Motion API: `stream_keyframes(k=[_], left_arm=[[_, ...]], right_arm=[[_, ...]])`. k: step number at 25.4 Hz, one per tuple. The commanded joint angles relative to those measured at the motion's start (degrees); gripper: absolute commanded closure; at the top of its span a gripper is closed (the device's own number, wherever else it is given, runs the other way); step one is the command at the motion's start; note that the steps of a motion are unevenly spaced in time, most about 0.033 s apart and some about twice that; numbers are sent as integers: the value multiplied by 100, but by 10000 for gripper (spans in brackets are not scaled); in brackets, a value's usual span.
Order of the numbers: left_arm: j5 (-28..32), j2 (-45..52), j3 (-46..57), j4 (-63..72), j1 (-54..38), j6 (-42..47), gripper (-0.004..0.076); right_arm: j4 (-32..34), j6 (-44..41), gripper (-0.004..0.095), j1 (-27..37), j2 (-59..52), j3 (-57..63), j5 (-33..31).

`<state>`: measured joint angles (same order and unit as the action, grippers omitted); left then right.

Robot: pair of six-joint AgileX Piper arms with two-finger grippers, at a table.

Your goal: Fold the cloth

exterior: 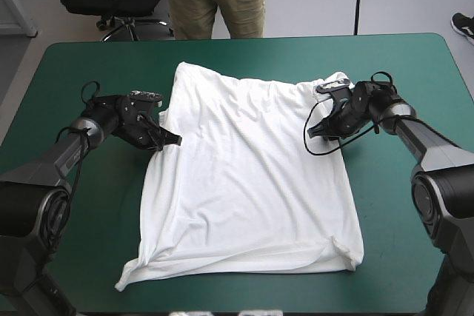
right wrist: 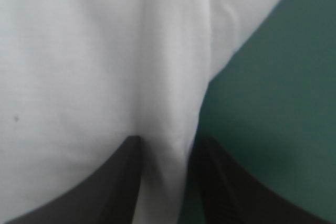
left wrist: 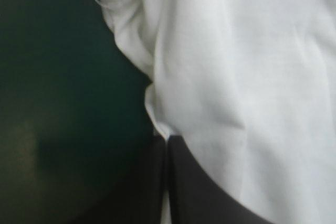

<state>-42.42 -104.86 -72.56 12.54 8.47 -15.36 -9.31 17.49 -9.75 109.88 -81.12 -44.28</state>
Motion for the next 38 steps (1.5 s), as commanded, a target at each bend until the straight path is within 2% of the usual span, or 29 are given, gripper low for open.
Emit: stream_keyframes(k=[1,3,8,13,23,29,32,35,38], left_arm=[[383,84,-32,145,62,65,741],[473,84,-53,145,62,65,741],[552,149,-236,166,62,65,741],[683,578,-470,166,62,65,741],[673,2390,-1632,143,62,-20,741],[873,3396,-2292,143,62,-457,741],[1355,3510,-2293,143,62,-852,741],[2172,3336,-2293,143,62,-917,741],[2661,3067,-2293,168,62,-917,741]], right_arm=[[244,-29,763,56,-84,-153,-339],[221,99,914,56,-69,-153,-501],[-17,293,921,56,-259,-153,-324],[-93,304,921,56,-1014,-167,47],[-93,441,921,56,-3132,-981,-16],[117,661,921,56,-4238,-1611,-44],[410,661,921,56,-4437,-1743,63],[522,742,921,56,-4424,-1754,530],[511,865,921,56,-4180,-1754,886]])
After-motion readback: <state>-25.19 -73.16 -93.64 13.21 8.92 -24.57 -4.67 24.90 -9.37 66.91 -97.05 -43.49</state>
